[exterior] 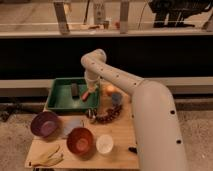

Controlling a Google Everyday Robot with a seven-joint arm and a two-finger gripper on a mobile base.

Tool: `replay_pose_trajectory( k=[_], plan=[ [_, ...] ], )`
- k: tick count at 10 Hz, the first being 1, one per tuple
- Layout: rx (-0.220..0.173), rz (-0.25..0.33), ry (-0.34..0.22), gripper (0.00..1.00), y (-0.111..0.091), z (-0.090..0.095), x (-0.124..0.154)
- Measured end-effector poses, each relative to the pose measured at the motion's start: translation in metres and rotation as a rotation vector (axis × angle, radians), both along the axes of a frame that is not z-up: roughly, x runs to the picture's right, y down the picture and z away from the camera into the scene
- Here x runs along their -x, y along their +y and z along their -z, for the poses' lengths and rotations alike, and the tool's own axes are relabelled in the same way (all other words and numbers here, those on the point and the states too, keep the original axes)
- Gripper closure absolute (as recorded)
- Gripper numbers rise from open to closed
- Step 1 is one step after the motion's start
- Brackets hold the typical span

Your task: Place pepper in table surface

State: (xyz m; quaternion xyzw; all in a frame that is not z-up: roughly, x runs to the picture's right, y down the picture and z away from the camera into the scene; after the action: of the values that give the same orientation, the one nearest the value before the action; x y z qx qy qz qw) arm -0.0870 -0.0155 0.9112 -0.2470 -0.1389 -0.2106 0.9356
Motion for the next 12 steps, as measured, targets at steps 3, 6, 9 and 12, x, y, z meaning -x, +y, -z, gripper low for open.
replay_pose_trajectory(
  k=[3,6,9,12],
  plan=[
    [0.006,-0.002,-0.001,0.2,0.002,-0.013,0.01],
    [0.009,-0.008,-0.004,0.2,0.006,-0.022,0.016],
    [0.001,0.002,-0.019,0.2,0.011,-0.033,0.027],
    [0.001,0.024,-0.03,0.2,0.018,-0.047,0.033]
  ],
)
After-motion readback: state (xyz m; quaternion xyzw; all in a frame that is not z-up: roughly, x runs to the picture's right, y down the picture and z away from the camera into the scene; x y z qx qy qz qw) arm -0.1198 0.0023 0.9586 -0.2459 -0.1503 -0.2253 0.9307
